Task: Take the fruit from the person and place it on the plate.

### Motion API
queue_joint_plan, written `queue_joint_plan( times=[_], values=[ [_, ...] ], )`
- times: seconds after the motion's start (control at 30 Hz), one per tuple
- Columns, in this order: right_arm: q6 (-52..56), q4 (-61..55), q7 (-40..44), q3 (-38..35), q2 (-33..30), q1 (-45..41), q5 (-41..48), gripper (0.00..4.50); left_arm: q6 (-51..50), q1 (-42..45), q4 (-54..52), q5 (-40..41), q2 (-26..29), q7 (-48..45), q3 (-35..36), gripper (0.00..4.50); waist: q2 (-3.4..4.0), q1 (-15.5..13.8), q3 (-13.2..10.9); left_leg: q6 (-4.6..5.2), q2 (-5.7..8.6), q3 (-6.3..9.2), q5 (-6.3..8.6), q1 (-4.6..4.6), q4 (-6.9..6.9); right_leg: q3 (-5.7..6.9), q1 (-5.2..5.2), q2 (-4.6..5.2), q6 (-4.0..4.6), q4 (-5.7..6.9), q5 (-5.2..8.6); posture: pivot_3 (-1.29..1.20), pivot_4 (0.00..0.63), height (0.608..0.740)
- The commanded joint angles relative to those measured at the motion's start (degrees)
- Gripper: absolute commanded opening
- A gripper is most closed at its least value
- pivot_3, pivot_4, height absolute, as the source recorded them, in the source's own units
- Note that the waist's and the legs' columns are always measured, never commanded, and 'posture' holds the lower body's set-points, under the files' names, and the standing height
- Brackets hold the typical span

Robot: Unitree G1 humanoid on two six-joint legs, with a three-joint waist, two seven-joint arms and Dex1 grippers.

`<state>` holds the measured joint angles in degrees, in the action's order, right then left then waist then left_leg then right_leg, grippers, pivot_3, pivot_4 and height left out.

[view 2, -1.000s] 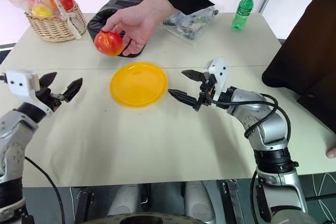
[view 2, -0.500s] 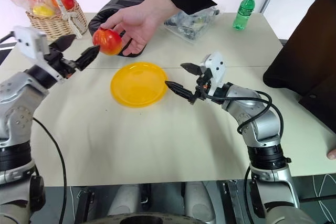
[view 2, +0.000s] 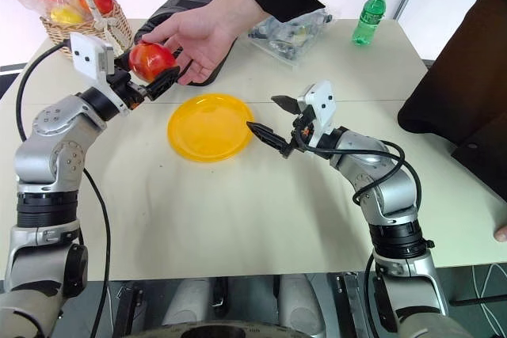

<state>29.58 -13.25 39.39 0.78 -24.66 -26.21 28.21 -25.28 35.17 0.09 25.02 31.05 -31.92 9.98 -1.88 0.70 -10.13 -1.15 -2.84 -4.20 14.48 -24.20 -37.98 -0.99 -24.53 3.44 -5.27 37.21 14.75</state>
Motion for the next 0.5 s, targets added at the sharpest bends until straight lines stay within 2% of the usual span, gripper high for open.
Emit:
queue_joint_plan(
  times=[0.03, 0.3, 0.4, 0.5],
  values=[
    [-1.5, -2.2, -0.5, -1.2, 0.2, -0.3, 0.1, 4.5, 2.1, 1.9, -0.8, -0.4, 0.1, -0.5, 0.7, 3.09, 0.0, 0.0, 0.0, 0.0, 0.0, 0.0, 0.0, 0.0, 0.0, 0.0, 0.0, 0.0, 0.0, 0.0, 0.0, 0.0, 0.15, 0.74],
    [-1.9, -1.6, -0.4, -0.9, 0.3, -0.8, 0.0, 4.5, 1.5, 1.4, -1.2, -0.8, 0.9, -0.7, 1.2, 3.09, 0.0, 0.0, 0.0, 0.0, 0.0, 0.01, 0.0, -0.01, -0.01, 0.0, 0.0, 0.01, 0.0, 0.0, 0.0, 0.0, 0.15, 0.74],
    [-1.7, -1.5, 0.0, -0.6, -0.1, -0.5, 0.0, 4.5, -0.1, -1.9, -1.7, -3.2, 2.4, -3.0, -3.1, 3.09, 0.0, 0.1, 0.0, 0.0, 0.0, 0.0, 0.0, 0.0, -0.01, 0.0, 0.0, 0.0, 0.0, 0.0, 0.0, 0.0, 0.15, 0.74],
    [-1.8, -1.3, 0.0, -0.5, -0.1, -0.5, -0.4, 4.5, 0.2, -2.7, -1.8, -4.1, 0.9, -4.4, -6.5, 3.09, 0.01, 0.0, 0.0, 0.0, 0.0, 0.0, 0.0, 0.02, 0.01, 0.0, 0.0, 0.0, 0.0, 0.01, 0.0, 0.0, 0.15, 0.74]
  ],
)
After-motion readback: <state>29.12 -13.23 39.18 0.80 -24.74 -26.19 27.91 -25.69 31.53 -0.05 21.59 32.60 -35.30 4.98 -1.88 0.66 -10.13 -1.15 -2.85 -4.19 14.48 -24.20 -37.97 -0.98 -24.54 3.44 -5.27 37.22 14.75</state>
